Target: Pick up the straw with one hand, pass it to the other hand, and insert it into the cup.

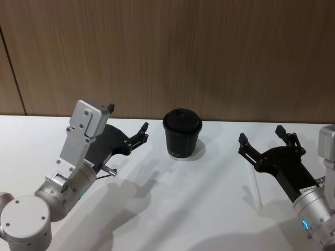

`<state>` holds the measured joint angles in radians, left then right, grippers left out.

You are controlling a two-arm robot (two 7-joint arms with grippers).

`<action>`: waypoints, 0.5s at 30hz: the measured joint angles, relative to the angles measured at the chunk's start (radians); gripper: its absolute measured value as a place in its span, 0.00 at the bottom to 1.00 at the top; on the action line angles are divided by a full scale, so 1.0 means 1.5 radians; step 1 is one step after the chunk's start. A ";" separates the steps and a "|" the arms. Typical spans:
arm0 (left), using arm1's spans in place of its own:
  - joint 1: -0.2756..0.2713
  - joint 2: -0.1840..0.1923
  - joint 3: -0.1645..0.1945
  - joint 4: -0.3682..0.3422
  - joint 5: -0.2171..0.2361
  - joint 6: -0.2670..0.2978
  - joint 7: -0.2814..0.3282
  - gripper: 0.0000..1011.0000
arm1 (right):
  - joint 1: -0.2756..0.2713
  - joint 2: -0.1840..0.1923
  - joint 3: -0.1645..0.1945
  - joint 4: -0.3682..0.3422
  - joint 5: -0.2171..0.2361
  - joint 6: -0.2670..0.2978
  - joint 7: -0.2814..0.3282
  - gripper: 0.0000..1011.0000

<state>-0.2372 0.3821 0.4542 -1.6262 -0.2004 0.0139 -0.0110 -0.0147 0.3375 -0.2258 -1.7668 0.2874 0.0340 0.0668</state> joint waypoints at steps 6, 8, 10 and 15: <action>0.000 0.000 0.000 0.000 0.000 0.000 0.000 0.99 | 0.000 0.000 0.000 0.000 0.000 0.000 0.000 0.99; 0.000 0.000 0.000 0.000 0.000 0.000 0.000 0.99 | 0.000 0.000 0.000 0.000 0.000 0.000 0.000 0.99; 0.000 0.000 0.000 0.000 0.000 0.000 0.000 0.99 | -0.001 0.000 0.001 0.000 0.000 0.000 0.000 0.99; 0.000 0.000 0.000 0.000 0.000 0.000 0.000 0.99 | -0.009 0.004 0.006 -0.005 -0.001 0.004 0.000 0.99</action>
<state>-0.2371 0.3821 0.4542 -1.6262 -0.2004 0.0139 -0.0109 -0.0276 0.3439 -0.2168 -1.7744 0.2860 0.0400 0.0671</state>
